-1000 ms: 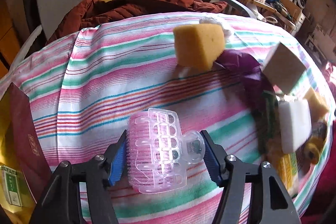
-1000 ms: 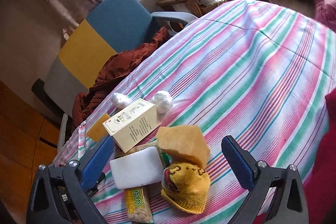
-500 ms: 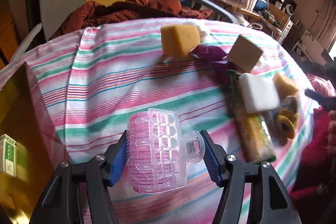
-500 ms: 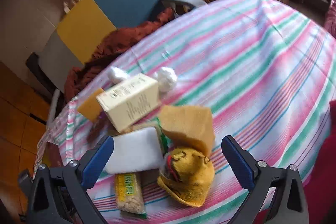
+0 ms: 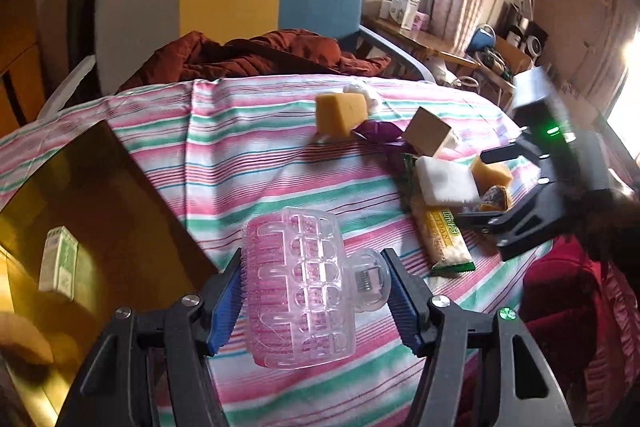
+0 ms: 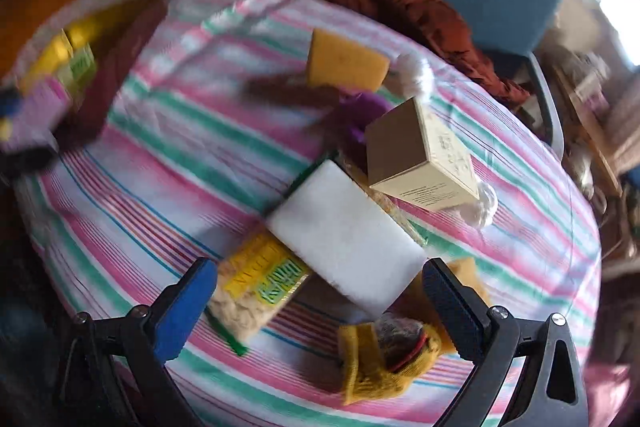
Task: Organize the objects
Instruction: 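Grasp the white foam block with the right tool while left tool holds roller, then drop the roller and foam block into the gold tray from both tools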
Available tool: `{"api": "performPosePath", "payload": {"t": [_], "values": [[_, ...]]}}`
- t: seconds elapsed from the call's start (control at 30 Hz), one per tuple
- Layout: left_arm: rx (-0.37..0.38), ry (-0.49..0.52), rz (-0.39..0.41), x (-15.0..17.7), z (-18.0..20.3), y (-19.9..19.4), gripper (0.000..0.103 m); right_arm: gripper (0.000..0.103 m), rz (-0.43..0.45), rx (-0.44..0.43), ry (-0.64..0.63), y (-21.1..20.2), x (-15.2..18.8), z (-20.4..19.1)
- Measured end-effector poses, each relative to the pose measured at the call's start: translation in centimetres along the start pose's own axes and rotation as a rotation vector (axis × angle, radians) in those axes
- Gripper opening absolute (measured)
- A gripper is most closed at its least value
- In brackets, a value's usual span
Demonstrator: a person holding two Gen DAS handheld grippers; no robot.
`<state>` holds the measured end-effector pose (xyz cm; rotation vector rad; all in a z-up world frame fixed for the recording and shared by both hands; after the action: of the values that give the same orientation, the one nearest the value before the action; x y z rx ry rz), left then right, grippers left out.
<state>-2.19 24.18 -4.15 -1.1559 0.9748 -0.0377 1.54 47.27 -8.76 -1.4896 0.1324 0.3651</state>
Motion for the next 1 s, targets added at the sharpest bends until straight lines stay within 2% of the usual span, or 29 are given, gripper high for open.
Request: {"api": "performPosePath", "payload": {"t": [0.13,0.27,0.37,0.47,0.57,0.7,0.8,0.9,1.0], "values": [[-0.001,-0.023,-0.001,0.3,-0.8,-0.7,0.065,0.103,-0.073,-0.007,-0.033,1.9,-0.8,1.2],[-0.005,-0.046,-0.012,0.6,-1.4,-0.6,0.065,0.101,-0.119,-0.069,-0.031,3.2,-1.4,2.1],[-0.004,-0.064,-0.019,0.7,-1.7,-0.6,0.065,0.072,-0.103,-0.129,-0.011,3.0,-1.2,2.2],[0.002,-0.073,-0.018,0.8,-2.0,-0.7,0.065,0.069,-0.083,-0.129,-0.006,2.2,-0.9,2.1],[0.003,-0.081,-0.007,0.8,-2.3,-1.1,0.065,0.069,-0.047,-0.103,-0.003,0.5,-0.4,1.6],[0.001,-0.111,0.015,1.0,-3.4,-2.2,0.065,0.07,0.047,-0.124,0.021,-2.4,-0.6,0.2],[-0.017,-0.143,0.039,1.1,-5.0,-3.4,0.065,0.07,0.143,-0.187,0.038,-4.2,-2.3,-2.8],[-0.054,-0.183,0.072,1.2,-7.3,-4.8,0.065,0.07,0.231,-0.265,0.049,-5.1,-5.3,-6.8],[-0.132,-0.229,0.1,1.1,-10.9,-6.0,0.065,0.07,0.291,-0.331,0.068,-5.9,-8.5,-10.0]]}}
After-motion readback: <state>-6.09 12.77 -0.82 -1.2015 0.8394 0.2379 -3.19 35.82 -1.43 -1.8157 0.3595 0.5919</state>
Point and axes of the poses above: each gripper's, at about its wrist camera, not at the fingertips, and y roughly the way its jaws point, z to its right, x to its underside, the point moved 3 cm from there along y, roughly the way its jaws point, and after that the axes turned 8 degrees about -x, right-handed, at the moved point
